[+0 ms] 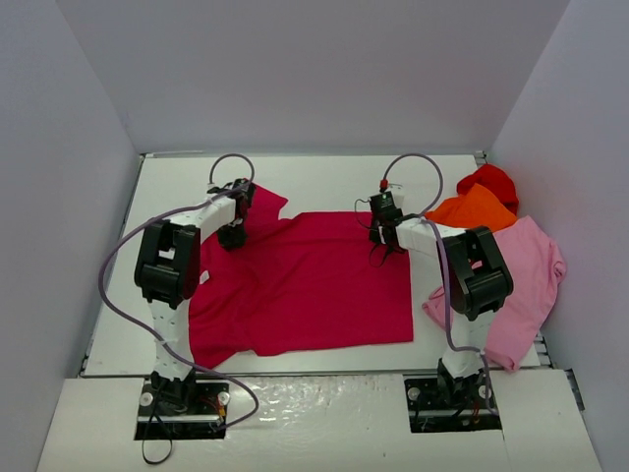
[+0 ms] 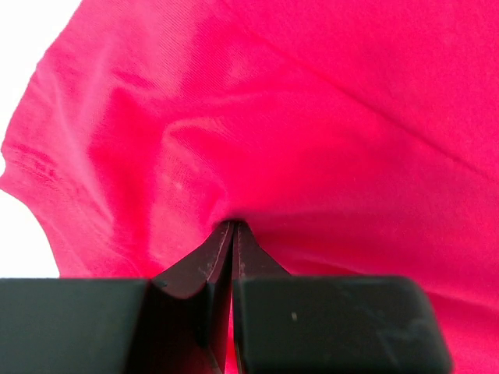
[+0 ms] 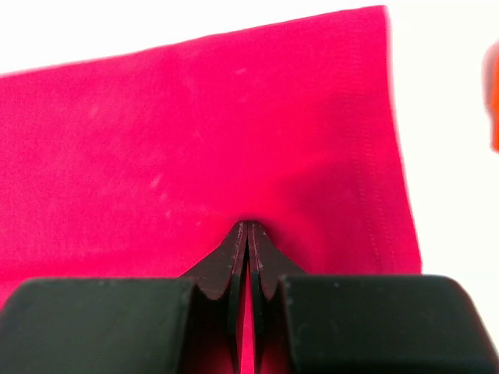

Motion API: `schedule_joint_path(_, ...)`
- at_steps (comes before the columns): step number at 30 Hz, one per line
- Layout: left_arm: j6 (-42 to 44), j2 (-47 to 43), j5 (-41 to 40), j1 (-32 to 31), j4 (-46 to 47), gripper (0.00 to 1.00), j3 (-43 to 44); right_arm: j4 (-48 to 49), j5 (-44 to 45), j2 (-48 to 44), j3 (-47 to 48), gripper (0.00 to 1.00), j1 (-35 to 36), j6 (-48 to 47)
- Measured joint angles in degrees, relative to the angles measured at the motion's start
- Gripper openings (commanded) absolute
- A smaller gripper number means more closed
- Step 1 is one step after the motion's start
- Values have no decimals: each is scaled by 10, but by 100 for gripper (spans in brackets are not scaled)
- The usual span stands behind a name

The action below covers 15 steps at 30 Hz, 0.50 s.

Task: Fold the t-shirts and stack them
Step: Flatten out the tshirt

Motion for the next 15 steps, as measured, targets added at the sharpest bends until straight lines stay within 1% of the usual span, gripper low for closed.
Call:
schedule_joint_path(3, 8, -3, -2, 31, -1, 0, -3, 2, 0, 1, 0, 0, -8, 2)
schedule_joint_path(7, 16, -8, -6, 54, -1, 0, -10, 3, 7, 1, 0, 0, -12, 2)
schedule_joint_path(13, 30, -25, 2, 64, 26, 0, -40, 4, 14, 2, 0, 0, -16, 2)
schedule_joint_path(15, 36, -49, 9, 62, 60, 4, -73, 7, 15, 2, -2, 0, -16, 2)
